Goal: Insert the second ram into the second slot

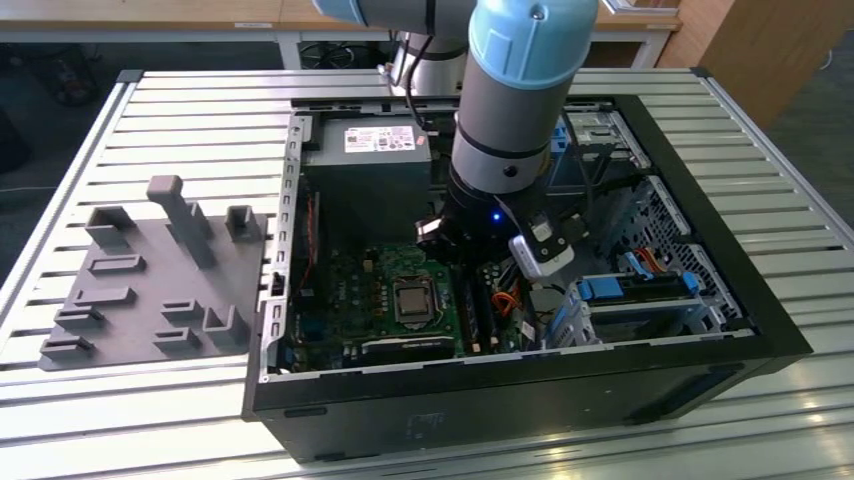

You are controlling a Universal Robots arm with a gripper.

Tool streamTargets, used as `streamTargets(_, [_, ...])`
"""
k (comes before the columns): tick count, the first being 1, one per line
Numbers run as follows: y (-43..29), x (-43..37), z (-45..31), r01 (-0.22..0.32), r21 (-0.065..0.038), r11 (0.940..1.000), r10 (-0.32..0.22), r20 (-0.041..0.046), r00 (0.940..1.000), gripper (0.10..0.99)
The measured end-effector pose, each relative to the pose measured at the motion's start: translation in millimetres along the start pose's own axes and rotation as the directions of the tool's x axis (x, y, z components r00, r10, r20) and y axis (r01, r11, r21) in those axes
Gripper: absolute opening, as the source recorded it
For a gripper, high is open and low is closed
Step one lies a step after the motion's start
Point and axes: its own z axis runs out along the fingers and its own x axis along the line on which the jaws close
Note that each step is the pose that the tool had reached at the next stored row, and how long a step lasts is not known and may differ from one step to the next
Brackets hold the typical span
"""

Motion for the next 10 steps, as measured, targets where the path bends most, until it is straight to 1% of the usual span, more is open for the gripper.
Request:
streamTargets(6, [-0.1,-0.1,2.3,0.000,0.000,1.0000,0.000,0.0000,1.0000,0.137])
streamTargets(10, [-0.1,-0.2,2.4,0.000,0.001,1.0000,0.000,0.0000,1.0000,0.137])
